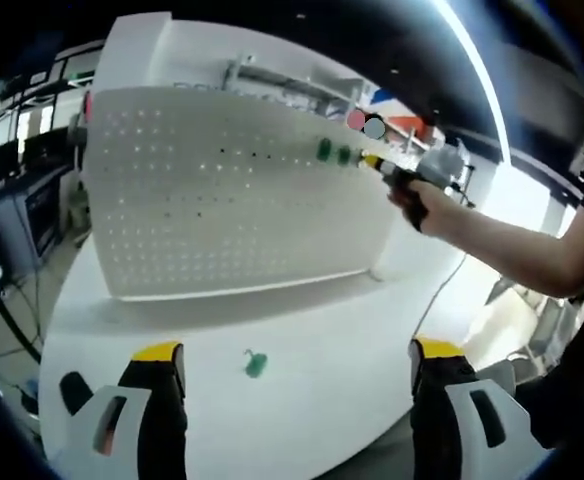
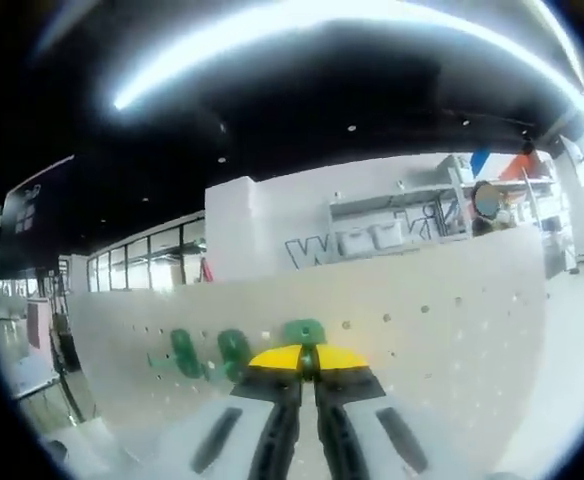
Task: Insert the hook assembly into the mounting plate slot until the hook locks in place.
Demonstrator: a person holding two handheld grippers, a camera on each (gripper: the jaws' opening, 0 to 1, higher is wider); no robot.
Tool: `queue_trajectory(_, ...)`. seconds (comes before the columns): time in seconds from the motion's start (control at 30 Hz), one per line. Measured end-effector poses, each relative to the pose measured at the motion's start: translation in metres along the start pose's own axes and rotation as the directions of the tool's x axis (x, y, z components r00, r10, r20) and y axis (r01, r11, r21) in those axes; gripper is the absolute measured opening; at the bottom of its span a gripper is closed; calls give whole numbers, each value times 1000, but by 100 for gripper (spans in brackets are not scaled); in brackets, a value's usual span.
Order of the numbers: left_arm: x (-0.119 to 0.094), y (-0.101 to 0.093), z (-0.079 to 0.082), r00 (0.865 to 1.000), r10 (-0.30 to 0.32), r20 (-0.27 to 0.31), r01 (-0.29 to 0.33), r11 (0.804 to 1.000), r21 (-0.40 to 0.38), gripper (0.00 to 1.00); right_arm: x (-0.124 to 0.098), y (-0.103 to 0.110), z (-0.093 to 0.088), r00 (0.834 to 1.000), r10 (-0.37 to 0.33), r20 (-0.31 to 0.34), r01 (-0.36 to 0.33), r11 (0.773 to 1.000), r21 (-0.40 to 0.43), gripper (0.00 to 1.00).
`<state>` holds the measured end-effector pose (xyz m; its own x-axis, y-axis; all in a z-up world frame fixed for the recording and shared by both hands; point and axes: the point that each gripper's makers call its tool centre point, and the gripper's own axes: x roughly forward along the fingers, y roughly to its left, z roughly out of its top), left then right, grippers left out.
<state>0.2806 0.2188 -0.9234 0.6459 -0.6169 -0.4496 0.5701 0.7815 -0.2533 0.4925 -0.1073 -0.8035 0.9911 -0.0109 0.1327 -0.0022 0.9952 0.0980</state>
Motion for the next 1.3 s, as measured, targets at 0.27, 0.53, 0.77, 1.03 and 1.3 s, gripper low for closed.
queue_trajectory(0.27,1,-4,0,1000,-5,-2,5,1000,5,98,-3,-1,-5,999,-19,-51,19,1000,-5,12)
queue_trajectory(0.53,-7,3,-1,1000,21,8,-21,1000,2,100,-10,4,13,999,-20,-25,20,1000,-18,19)
queue_trajectory(0.77,-9,-6,-10,1000,8,-8,-8,1000,4,100,-32,8,27,1000,-11,-4,11,1000,13,21)
queue_trajectory(1.03,-13,-10,-19,1000,6,-28,-5,1000,10,100,-81,17,13,999,-18,-44,20,998,55,30)
queue_trajectory(1.3,-15,-17,-22,1000,-2,-31,2,1000,9,100,-139,45,-35,986,28,-166,-18,998,57,33)
